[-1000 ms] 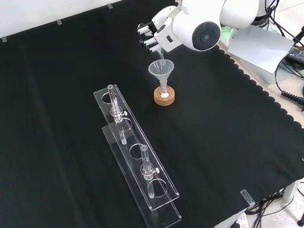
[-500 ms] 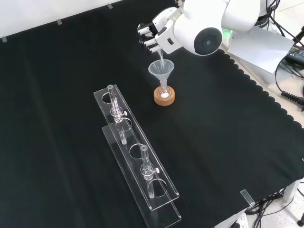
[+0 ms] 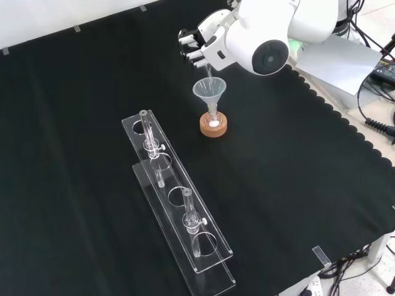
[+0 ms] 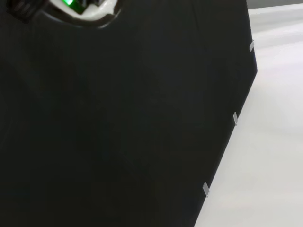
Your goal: Pour all the NaCl from the weighing funnel into the round-bottom flask.
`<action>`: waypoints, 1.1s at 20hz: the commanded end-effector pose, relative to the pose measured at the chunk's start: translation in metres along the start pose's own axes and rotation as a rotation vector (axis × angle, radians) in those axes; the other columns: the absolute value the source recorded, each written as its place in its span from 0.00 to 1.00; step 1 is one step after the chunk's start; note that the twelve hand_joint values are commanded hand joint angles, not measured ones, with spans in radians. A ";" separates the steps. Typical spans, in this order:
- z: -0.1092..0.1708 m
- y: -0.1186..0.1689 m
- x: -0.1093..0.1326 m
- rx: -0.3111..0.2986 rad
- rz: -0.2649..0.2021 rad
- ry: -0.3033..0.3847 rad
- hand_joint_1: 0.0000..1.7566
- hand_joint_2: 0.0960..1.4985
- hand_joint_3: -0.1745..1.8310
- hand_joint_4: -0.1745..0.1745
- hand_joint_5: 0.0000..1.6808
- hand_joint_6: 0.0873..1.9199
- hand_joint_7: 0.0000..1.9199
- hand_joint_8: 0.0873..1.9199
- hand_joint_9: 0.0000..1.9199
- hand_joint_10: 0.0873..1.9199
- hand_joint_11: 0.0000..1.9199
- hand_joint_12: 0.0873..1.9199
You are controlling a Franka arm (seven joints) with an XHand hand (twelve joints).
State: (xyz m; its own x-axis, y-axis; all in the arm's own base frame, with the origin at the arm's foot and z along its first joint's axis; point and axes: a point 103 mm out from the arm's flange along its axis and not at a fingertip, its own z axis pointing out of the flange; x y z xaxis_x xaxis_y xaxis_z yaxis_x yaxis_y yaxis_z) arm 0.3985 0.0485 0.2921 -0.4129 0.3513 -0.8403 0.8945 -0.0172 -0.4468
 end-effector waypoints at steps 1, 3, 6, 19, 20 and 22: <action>-0.001 -0.001 -0.001 0.008 0.005 -0.011 0.60 0.45 0.46 1.00 0.62 0.56 0.40 0.29 0.60 0.14 0.44 0.52; -0.001 -0.001 -0.001 0.006 0.004 -0.011 0.60 0.45 0.46 1.00 0.62 0.56 0.40 0.29 0.60 0.14 0.44 0.52; -0.002 -0.001 -0.001 0.011 0.006 -0.018 0.60 0.45 0.46 1.00 0.62 0.56 0.40 0.29 0.60 0.14 0.44 0.52; -0.010 -0.002 0.001 0.016 0.012 -0.064 0.60 0.45 0.46 1.00 0.62 0.56 0.39 0.29 0.60 0.14 0.44 0.52; -0.011 -0.002 0.001 0.019 0.012 -0.066 0.60 0.45 0.46 1.00 0.62 0.56 0.39 0.29 0.60 0.14 0.44 0.52; -0.011 -0.001 0.002 0.021 0.011 -0.069 0.60 0.45 0.46 1.00 0.62 0.56 0.39 0.29 0.60 0.14 0.44 0.52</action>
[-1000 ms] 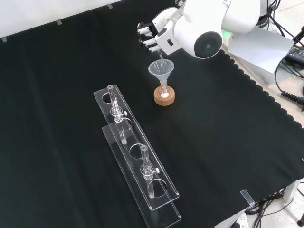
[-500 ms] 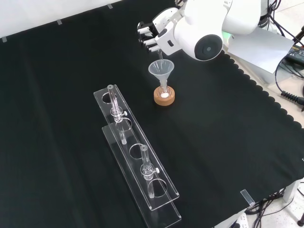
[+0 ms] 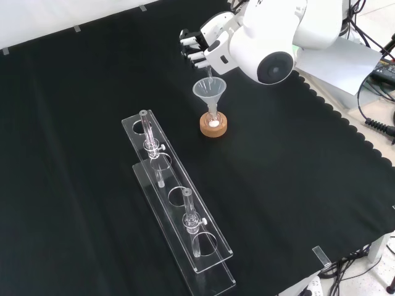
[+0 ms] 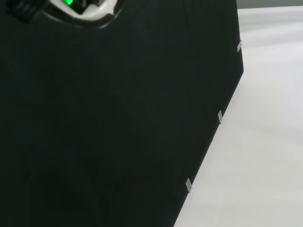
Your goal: Pour all the NaCl from the weighing funnel into the round-bottom flask.
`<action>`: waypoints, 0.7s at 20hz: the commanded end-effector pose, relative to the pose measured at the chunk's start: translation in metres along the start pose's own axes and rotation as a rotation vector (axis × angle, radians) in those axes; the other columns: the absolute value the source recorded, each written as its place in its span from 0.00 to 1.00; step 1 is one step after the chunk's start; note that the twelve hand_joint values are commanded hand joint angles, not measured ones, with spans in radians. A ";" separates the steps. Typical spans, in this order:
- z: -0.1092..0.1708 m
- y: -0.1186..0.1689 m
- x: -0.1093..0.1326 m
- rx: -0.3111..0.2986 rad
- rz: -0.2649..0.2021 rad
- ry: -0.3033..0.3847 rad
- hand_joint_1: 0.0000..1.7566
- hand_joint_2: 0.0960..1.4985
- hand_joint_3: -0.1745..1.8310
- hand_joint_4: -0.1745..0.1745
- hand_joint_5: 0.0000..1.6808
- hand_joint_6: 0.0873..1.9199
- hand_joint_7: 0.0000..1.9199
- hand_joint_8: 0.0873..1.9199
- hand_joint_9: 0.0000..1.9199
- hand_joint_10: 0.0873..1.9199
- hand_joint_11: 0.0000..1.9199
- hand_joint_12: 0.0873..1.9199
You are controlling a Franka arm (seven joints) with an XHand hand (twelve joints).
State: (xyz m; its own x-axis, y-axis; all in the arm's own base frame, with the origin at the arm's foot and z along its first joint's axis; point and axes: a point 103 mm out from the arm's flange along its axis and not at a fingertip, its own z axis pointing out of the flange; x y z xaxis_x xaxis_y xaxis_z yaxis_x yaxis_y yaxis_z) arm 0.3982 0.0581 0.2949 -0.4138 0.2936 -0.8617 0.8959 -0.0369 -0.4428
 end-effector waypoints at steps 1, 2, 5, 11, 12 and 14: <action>-0.001 0.000 0.001 0.005 0.001 -0.008 0.60 0.45 0.46 1.00 0.62 0.56 0.39 0.29 0.60 0.14 0.44 0.52; -0.001 0.001 0.001 0.010 0.000 -0.009 0.60 0.45 0.46 1.00 0.62 0.56 0.39 0.29 0.60 0.14 0.44 0.52; 0.000 0.001 0.002 0.013 0.001 -0.011 0.60 0.45 0.46 1.00 0.62 0.56 0.39 0.29 0.60 0.14 0.44 0.52; 0.001 0.001 0.000 0.019 0.002 -0.012 0.60 0.45 0.46 1.00 0.62 0.56 0.39 0.29 0.60 0.14 0.44 0.52; 0.001 0.001 0.001 0.019 0.001 -0.013 0.60 0.45 0.46 1.00 0.62 0.56 0.39 0.29 0.60 0.14 0.44 0.52; 0.000 0.001 0.000 0.019 0.001 -0.014 0.60 0.45 0.46 1.00 0.62 0.56 0.39 0.29 0.60 0.14 0.44 0.52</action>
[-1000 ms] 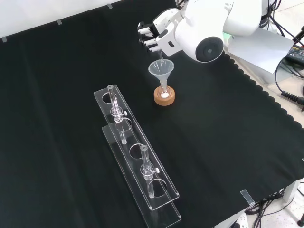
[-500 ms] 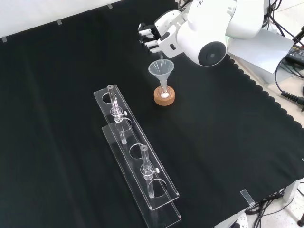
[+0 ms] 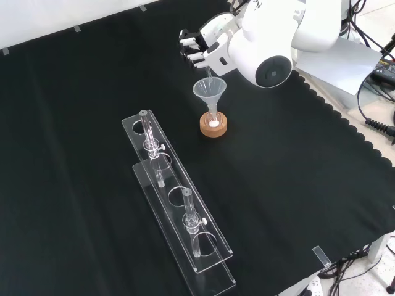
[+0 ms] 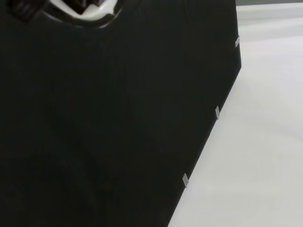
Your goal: Pour all the NaCl from the weighing funnel into the round-bottom flask.
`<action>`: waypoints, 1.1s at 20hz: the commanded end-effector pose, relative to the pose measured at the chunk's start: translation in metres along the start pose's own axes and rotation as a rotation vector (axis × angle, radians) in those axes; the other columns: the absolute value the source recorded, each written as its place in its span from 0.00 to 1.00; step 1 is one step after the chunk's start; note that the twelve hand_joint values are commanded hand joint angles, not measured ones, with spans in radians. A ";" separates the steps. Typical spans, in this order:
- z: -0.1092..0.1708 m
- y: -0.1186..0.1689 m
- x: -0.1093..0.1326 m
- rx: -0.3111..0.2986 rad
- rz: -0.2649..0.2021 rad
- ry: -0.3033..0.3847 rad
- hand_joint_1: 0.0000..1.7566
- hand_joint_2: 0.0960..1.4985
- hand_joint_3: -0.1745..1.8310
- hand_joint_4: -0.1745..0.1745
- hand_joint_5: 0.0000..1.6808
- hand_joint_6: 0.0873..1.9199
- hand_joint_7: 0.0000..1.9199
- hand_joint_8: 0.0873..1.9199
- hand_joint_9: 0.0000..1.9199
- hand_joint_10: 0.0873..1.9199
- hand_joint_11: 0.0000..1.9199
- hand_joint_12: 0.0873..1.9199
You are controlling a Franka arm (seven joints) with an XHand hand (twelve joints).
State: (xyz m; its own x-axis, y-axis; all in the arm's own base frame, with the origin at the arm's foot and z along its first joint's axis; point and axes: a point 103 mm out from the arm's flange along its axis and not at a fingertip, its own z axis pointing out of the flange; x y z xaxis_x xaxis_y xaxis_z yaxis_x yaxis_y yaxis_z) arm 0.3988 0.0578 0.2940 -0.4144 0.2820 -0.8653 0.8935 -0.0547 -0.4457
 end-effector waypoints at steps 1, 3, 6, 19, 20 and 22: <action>0.000 0.000 -0.001 0.001 -0.001 -0.001 0.60 0.45 0.46 1.00 0.62 0.56 0.39 0.29 0.60 0.14 0.44 0.52; 0.000 0.000 -0.001 0.000 0.000 0.000 0.60 0.45 0.46 1.00 0.62 0.56 0.39 0.29 0.60 0.14 0.44 0.52; 0.001 0.001 -0.001 0.001 0.001 0.006 0.60 0.45 0.46 1.00 0.62 0.56 0.39 0.29 0.60 0.14 0.44 0.52; 0.011 0.002 -0.004 -0.026 -0.003 0.099 0.60 0.45 0.46 1.00 0.62 0.56 0.39 0.29 0.60 0.13 0.44 0.52; 0.012 0.003 -0.004 -0.029 -0.005 0.103 0.60 0.45 0.46 1.00 0.62 0.56 0.39 0.29 0.60 0.13 0.44 0.52; 0.012 0.003 -0.005 -0.033 -0.006 0.113 0.60 0.45 0.46 1.00 0.62 0.56 0.39 0.29 0.60 0.13 0.44 0.52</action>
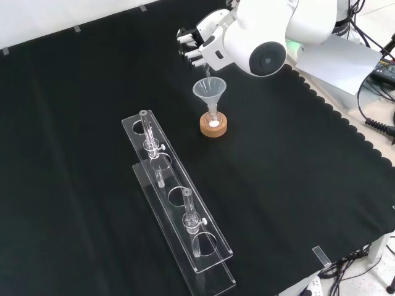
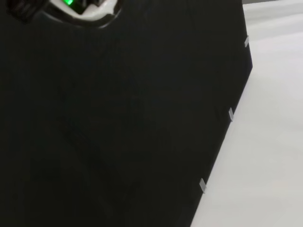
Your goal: Pour all the NaCl from the weighing funnel into the round-bottom flask.
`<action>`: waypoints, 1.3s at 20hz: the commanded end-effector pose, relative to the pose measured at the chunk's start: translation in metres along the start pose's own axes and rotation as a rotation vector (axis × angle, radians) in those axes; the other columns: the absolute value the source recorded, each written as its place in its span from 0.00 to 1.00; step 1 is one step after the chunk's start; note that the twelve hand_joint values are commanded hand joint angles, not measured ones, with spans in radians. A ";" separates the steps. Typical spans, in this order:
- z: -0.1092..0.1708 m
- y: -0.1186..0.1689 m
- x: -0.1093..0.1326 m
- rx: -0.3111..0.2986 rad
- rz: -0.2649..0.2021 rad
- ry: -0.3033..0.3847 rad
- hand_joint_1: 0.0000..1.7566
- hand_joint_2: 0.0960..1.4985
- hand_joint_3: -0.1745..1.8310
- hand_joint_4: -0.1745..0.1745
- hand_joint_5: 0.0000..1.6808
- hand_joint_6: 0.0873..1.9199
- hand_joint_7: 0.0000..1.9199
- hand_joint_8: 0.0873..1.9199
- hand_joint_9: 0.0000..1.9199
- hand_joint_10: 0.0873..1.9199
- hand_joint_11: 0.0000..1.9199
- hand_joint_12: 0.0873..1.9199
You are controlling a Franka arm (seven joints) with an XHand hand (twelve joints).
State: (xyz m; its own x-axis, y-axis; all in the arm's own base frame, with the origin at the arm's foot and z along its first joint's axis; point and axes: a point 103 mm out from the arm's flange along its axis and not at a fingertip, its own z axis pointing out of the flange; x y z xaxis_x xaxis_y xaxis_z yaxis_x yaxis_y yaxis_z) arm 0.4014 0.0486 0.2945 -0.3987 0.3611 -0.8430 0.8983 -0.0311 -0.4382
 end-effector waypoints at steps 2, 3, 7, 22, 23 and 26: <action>0.005 0.001 -0.001 -0.010 -0.008 0.040 0.60 0.45 0.46 1.00 0.62 0.56 0.39 0.29 0.60 0.13 0.44 0.52; 0.006 0.002 -0.001 -0.011 -0.008 0.045 0.60 0.45 0.46 1.00 0.62 0.56 0.39 0.29 0.60 0.13 0.44 0.52; 0.008 0.004 -0.003 -0.011 -0.004 0.066 0.60 0.45 0.46 1.00 0.62 0.56 0.39 0.29 0.60 0.13 0.44 0.52; 0.024 0.012 -0.012 -0.034 -0.016 0.174 0.60 0.45 0.46 1.00 0.62 0.56 0.39 0.29 0.60 0.13 0.44 0.52; 0.026 0.013 -0.013 -0.035 -0.015 0.184 0.60 0.45 0.46 1.00 0.62 0.56 0.39 0.29 0.60 0.13 0.44 0.52; 0.032 0.013 -0.016 -0.043 -0.012 0.216 0.60 0.45 0.46 1.00 0.62 0.56 0.39 0.29 0.60 0.13 0.44 0.52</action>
State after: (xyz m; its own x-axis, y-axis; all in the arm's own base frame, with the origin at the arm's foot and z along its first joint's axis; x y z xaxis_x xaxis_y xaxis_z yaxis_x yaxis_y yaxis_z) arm 0.4135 0.0215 0.2925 -0.3734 0.5221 -0.7668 0.9016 0.0096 -0.4325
